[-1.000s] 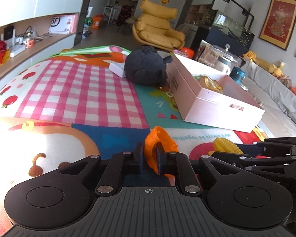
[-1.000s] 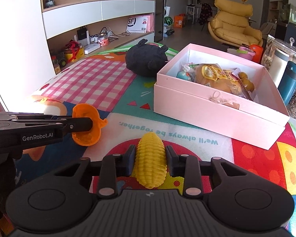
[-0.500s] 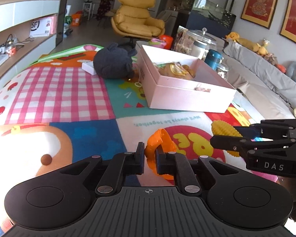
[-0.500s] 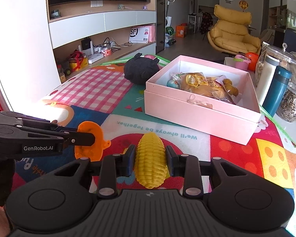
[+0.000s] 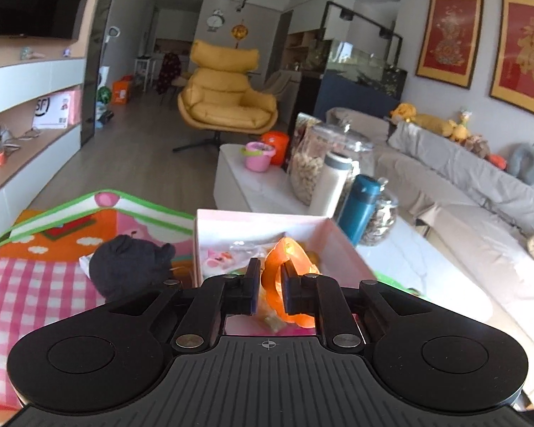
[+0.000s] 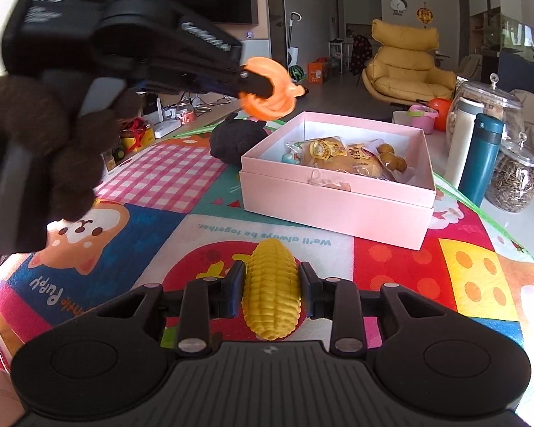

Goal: Organize objects
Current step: 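Carry the orange piece into the pink box with the left gripper and release, then lower the yellow corn into the pink box with the right gripper and release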

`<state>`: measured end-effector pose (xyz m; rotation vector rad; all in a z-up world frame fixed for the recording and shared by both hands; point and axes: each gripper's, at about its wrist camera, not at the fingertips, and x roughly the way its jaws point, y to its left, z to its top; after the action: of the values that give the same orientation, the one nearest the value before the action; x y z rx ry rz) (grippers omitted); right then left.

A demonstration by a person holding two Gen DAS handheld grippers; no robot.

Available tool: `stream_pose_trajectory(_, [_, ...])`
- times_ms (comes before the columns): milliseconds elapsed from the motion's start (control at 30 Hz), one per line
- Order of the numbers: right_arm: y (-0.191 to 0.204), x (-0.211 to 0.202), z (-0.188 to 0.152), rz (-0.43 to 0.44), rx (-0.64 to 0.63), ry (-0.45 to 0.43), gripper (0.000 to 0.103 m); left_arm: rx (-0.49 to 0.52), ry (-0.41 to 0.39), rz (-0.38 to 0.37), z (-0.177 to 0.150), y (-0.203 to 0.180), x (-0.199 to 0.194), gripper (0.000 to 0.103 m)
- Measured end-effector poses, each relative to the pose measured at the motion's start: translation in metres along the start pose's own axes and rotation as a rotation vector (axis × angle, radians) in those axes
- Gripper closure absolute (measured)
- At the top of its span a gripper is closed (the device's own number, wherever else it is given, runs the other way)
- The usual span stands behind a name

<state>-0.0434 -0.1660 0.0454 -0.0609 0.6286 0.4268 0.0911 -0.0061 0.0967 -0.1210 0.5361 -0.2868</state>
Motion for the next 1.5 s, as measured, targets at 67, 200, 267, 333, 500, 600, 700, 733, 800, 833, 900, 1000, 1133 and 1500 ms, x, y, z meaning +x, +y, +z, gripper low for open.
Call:
stream_pose_trajectory(67, [0.0,0.001,-0.001,0.002,0.002,-0.001,0.072,-0.02,0.029,0.05,-0.003,0.004,0.022,0.086])
stream_pose_trajectory(200, [-0.005,0.004,-0.003,0.008,0.02,0.01,0.072,-0.066,0.046,0.035,-0.012,0.015,0.026,0.086])
stream_pose_trajectory(267, [-0.007,0.009,-0.003,0.008,0.03,0.024,0.072,-0.024,0.04,0.051,-0.015,0.014,0.019,0.086])
stream_pose_trajectory(333, [-0.008,0.012,-0.002,-0.005,0.033,0.032,0.072,0.021,0.039,0.068,-0.02,0.011,0.011,0.086])
stream_pose_trajectory(500, [-0.007,0.013,0.004,-0.025,0.03,0.032,0.072,0.027,0.057,0.051,-0.037,0.019,-0.008,0.086])
stream_pose_trajectory(600, [-0.004,0.014,0.009,-0.043,0.017,0.035,0.072,0.001,0.057,0.017,-0.057,0.03,-0.027,0.086])
stream_pose_trajectory(700, [0.0,0.015,0.018,-0.073,-0.012,0.04,0.071,-0.014,0.062,-0.039,-0.08,0.04,-0.05,0.086])
stream_pose_trajectory(733, [0.002,0.016,0.022,-0.084,-0.021,0.041,0.071,-0.024,0.068,-0.05,-0.088,0.044,-0.057,0.086])
stream_pose_trajectory(800, [0.005,0.018,0.028,-0.099,-0.035,0.042,0.071,-0.051,0.075,-0.061,-0.098,0.053,-0.067,0.086])
stream_pose_trajectory(833, [0.006,0.019,0.031,-0.104,-0.04,0.042,0.071,-0.065,0.076,-0.062,-0.103,0.057,-0.071,0.086])
stream_pose_trajectory(900, [0.009,0.022,0.037,-0.115,-0.049,0.046,0.071,-0.082,0.074,-0.055,-0.107,0.065,-0.076,0.086])
stream_pose_trajectory(1000, [0.012,0.027,0.046,-0.138,-0.062,0.052,0.071,-0.102,0.054,-0.031,-0.11,0.076,-0.083,0.086])
stream_pose_trajectory(1133, [-0.004,0.025,0.08,-0.206,-0.048,0.009,0.071,-0.118,0.043,-0.049,-0.114,0.084,-0.087,0.086])
stream_pose_trajectory(1500, [-0.073,0.048,0.134,-0.236,0.124,-0.043,0.016,-0.117,0.076,-0.039,-0.128,0.091,-0.082,0.086])
